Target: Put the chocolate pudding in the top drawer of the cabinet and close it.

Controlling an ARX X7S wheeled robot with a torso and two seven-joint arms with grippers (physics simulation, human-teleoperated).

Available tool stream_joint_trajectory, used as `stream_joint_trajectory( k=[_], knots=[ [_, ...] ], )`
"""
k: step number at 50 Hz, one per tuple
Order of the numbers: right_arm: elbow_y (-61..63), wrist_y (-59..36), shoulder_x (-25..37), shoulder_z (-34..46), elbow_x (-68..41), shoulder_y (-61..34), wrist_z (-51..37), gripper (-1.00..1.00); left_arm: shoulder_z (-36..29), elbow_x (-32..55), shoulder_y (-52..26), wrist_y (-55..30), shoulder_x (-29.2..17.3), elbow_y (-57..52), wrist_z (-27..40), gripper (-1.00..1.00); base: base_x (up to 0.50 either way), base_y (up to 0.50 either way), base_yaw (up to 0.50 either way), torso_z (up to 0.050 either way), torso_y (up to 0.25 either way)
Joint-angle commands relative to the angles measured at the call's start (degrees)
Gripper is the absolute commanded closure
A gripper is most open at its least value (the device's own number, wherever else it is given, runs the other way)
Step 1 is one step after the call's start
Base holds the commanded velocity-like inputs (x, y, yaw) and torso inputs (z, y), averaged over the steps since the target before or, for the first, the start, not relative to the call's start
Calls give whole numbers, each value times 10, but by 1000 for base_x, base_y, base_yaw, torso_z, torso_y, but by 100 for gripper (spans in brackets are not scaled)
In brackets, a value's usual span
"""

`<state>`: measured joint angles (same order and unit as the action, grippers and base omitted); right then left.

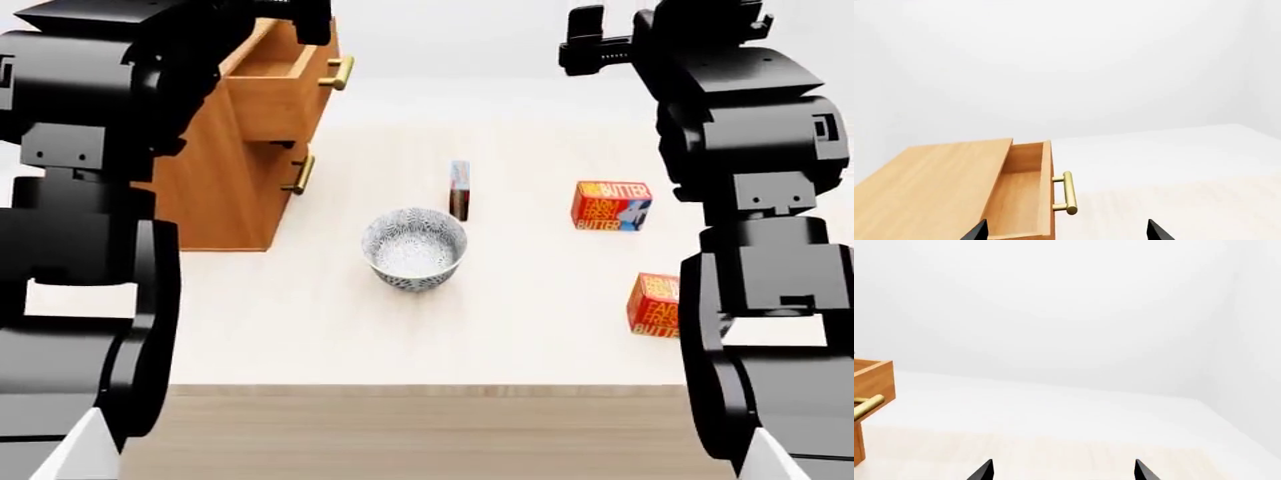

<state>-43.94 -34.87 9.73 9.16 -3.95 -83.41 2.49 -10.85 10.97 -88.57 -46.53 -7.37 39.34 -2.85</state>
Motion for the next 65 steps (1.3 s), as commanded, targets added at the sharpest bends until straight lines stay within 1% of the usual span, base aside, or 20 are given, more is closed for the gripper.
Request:
stream_joint_trajectory(
  k=[1, 22, 65],
  knots=[
    [-4, 1, -2, 6, -1, -2, 2, -100, -4, 3, -1, -3, -2, -3, 0, -100, 105, 0, 0, 0, 0],
    [15, -12, 0, 11, -8, 5, 7, -100, -8, 9, -3, -6, -5, -5, 3, -100, 225, 0, 0, 0, 0],
    [27, -29, 5, 3, -25, 9, -5, -100, -20, 21, -5, -6, -6, -4, 7, -100, 292, 19, 0, 0, 0]
  ],
)
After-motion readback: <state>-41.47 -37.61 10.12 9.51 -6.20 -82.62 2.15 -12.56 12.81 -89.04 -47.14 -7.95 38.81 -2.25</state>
